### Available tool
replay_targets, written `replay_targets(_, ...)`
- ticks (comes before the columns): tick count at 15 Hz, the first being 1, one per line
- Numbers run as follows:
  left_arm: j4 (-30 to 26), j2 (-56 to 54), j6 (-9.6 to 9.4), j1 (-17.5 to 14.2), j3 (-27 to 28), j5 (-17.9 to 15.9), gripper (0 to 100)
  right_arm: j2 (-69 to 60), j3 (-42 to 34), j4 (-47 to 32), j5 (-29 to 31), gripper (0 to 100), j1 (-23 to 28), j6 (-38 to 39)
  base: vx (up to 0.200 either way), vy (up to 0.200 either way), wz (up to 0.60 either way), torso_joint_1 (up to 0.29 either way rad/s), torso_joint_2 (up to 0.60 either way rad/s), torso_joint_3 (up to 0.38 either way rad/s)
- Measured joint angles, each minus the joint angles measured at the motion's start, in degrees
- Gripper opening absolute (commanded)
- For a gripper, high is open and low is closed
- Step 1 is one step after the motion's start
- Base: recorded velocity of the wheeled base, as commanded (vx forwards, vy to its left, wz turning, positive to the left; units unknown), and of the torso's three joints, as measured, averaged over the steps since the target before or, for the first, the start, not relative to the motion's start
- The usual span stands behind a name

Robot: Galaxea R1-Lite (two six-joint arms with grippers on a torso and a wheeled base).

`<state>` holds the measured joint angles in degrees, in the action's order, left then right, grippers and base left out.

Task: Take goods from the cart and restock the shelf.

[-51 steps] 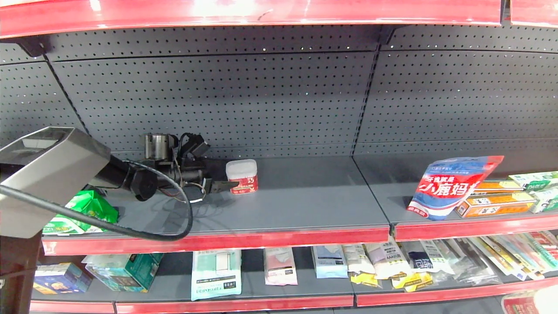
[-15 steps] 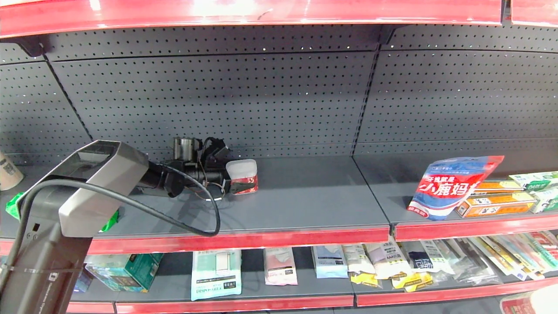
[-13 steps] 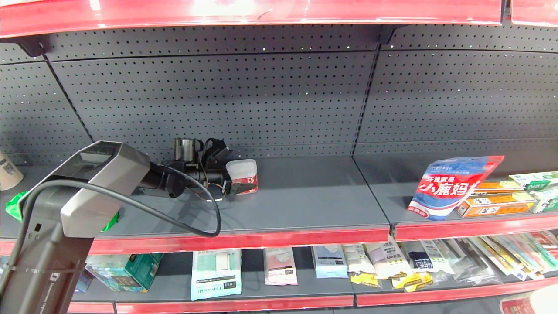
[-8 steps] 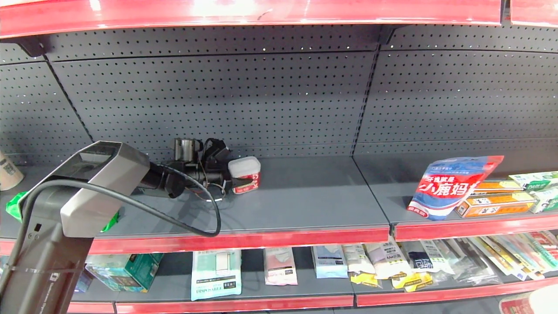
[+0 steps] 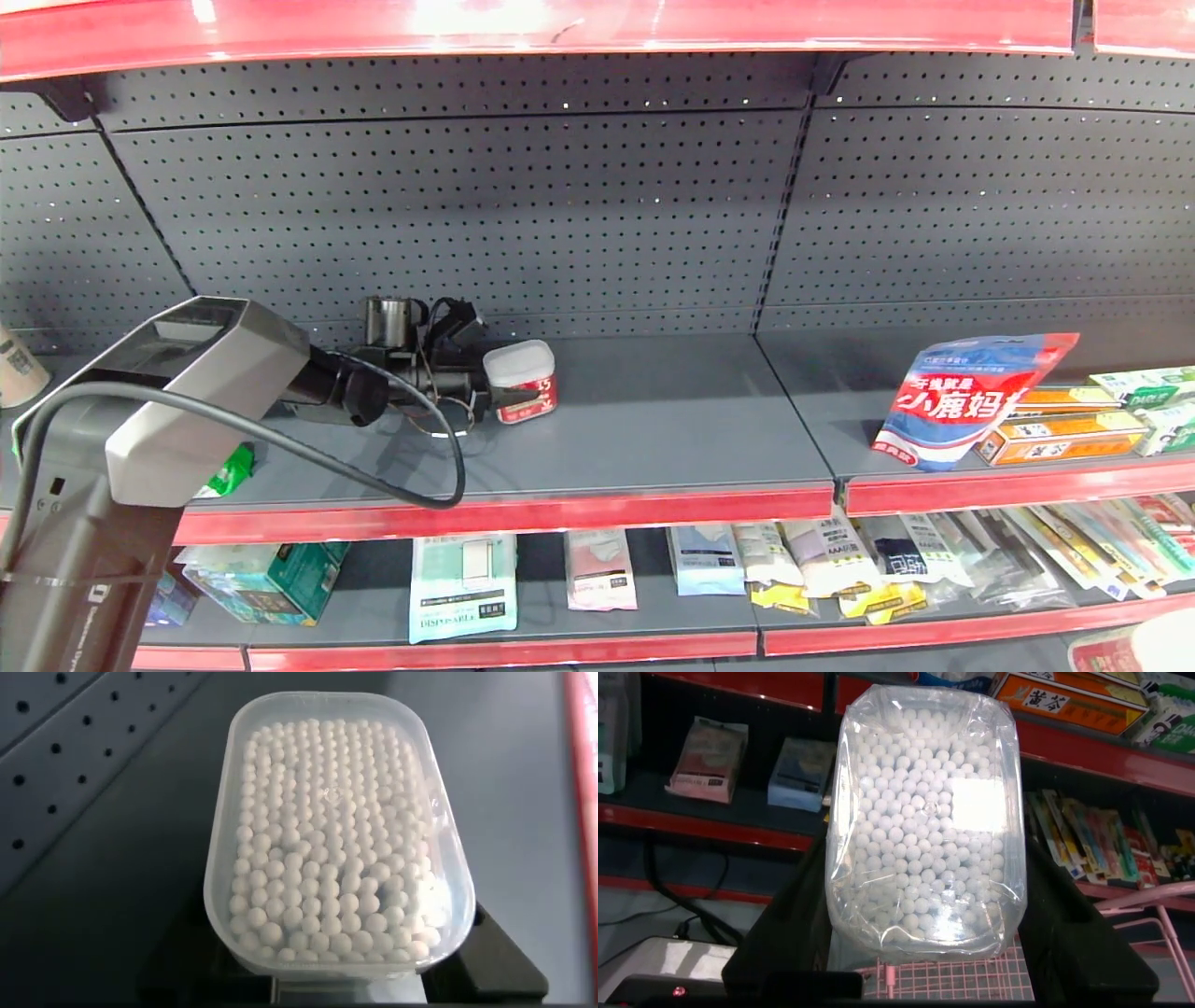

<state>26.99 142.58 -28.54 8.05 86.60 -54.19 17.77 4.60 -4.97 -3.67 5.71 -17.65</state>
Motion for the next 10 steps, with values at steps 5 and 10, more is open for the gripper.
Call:
replay_targets(5, 0.27, -6.91, -3.43, -1.77, -10.84, -5.21, 0, 0.06, -0.02, 0.0, -0.1, 0, -0.06, 0.0, 0.0, 0.0, 0.0, 0.0, 0.0, 0.0)
replay_targets(10, 0.27, -12.54, -11.73, -3.8, -20.7, -8.39, 0, 0.09, -0.05, -0.02, -0.12, 0, -0.09, 0.0, 0.0, 0.0, 0.0, 0.0, 0.0, 0.0)
